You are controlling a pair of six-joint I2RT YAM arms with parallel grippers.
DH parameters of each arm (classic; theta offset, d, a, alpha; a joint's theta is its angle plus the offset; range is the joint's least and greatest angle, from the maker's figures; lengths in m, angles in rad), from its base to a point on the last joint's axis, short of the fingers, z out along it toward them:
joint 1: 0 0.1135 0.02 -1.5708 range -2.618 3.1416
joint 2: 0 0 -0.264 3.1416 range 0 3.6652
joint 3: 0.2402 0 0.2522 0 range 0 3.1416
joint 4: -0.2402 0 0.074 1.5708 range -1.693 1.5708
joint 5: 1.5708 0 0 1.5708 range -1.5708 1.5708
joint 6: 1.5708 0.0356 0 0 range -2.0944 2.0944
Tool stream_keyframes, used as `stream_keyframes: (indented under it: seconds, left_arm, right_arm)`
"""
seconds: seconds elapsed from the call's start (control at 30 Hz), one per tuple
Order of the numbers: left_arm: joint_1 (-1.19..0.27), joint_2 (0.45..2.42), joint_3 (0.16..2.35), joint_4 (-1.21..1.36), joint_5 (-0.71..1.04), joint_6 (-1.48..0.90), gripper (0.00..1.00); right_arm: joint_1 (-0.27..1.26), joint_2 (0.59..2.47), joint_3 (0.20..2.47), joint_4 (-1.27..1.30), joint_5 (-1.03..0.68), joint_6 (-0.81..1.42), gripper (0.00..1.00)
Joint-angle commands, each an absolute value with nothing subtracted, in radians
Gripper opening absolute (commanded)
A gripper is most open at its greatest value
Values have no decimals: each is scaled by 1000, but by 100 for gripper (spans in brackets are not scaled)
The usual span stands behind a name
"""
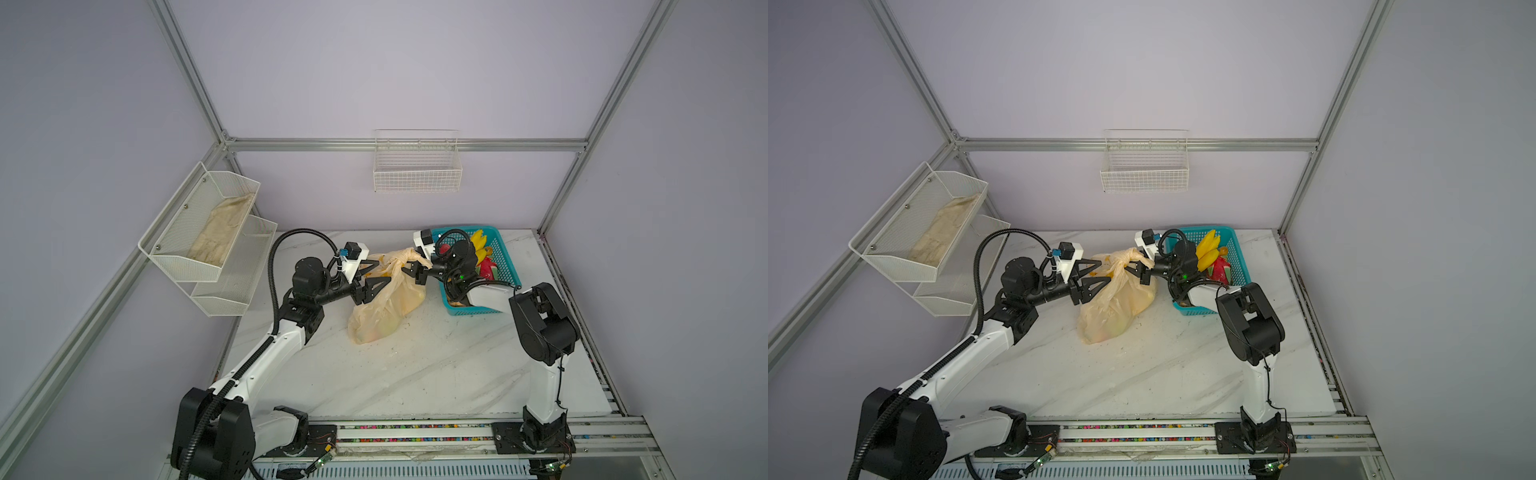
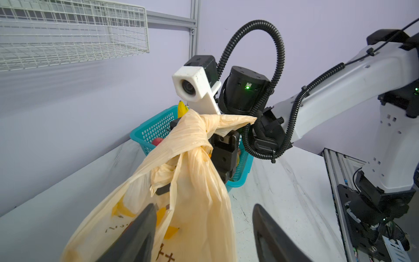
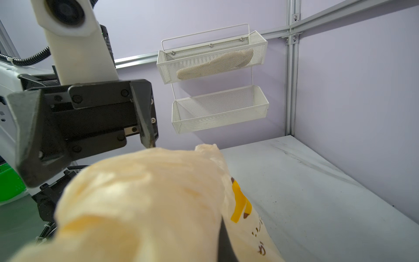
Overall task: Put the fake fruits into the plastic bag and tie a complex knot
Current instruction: 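Bring the left gripper back toward the right gripper, holding the knotted handles above the bag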
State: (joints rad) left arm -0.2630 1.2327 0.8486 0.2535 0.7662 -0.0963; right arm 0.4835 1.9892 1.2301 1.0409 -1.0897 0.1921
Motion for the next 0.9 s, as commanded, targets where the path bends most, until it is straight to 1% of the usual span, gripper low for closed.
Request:
stream_keyframes:
  seconds: [0.0, 0.1, 0.2, 0.27, 0.47, 0.57, 0.63, 0.7, 0.73, 0.87]
  left_arm:
    - [-258, 1280, 925, 249, 752, -184, 52]
    - [-258, 1321, 967, 254, 747, -209, 45]
    - [-257, 1353, 999, 267, 749, -262, 41]
    - [-256, 1368, 1016, 276, 755, -275, 40]
    - [-251, 1388, 1031, 311, 752, -313, 41]
    - [-243, 1394, 1029, 356, 751, -350, 47]
    - [-240, 1404, 1038, 359, 744, -360, 48]
    - [-241, 1405, 1059, 332, 738, -361, 48]
    - [-241, 1445, 1071, 320, 741, -360, 48]
    - [-241, 1480, 1107, 301, 758, -367, 45]
  right_arm:
    - [489, 1954, 1230, 1048, -1102, 166, 0]
    - [490, 1951, 1229, 1039, -1100, 158, 0]
    - [492, 1945, 1229, 1016, -1097, 137, 0]
    - [492, 1945, 1229, 1009, -1095, 132, 0]
    - [494, 1938, 1231, 985, -1093, 109, 0]
    - [497, 1937, 1233, 973, -1092, 100, 0]
    - [499, 1933, 1233, 964, -1089, 91, 0]
    - [500, 1930, 1235, 947, -1087, 80, 0]
    - [500, 1929, 1237, 941, -1085, 75, 0]
    - [505, 1927, 1240, 930, -1083, 65, 0]
